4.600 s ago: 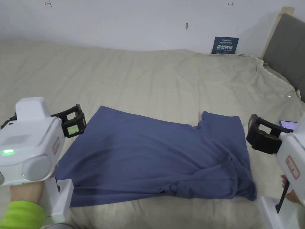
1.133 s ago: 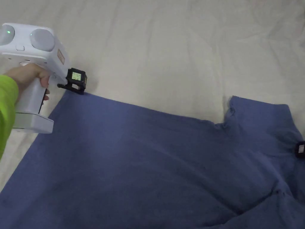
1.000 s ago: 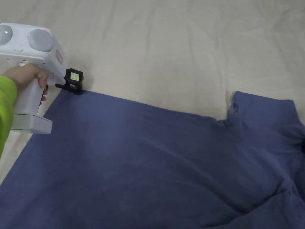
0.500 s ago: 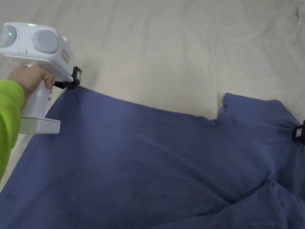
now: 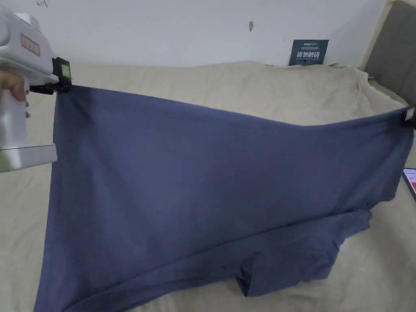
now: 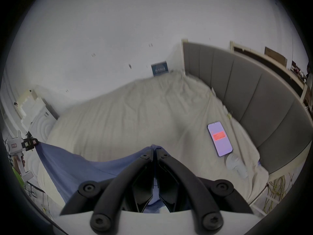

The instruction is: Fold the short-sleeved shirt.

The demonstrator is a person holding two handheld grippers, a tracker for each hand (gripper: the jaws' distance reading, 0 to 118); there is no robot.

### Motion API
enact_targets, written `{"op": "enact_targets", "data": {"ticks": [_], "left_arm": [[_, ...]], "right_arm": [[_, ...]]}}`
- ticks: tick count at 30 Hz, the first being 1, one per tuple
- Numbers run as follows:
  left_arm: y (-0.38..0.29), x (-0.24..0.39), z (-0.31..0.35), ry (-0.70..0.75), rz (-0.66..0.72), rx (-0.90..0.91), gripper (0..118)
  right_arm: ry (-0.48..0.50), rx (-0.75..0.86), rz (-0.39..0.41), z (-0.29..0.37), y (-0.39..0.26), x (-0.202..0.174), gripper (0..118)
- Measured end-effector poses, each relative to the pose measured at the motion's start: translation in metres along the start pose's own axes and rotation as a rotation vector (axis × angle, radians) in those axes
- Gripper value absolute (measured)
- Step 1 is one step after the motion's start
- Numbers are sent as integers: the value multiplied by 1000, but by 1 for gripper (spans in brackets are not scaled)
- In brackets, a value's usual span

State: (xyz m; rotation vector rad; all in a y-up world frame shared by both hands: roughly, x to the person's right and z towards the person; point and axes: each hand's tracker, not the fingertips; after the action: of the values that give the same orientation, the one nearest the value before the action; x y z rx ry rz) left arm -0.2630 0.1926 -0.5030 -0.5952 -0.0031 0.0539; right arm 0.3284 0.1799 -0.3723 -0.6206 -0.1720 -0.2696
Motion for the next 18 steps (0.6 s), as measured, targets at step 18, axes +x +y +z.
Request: {"op": "enact_targets", "data": {"ticks": [18], "left_arm": [[62, -42, 221, 33, 129, 419, 0]], "right_arm": [[65, 343, 115, 193, 96, -58, 1]]}}
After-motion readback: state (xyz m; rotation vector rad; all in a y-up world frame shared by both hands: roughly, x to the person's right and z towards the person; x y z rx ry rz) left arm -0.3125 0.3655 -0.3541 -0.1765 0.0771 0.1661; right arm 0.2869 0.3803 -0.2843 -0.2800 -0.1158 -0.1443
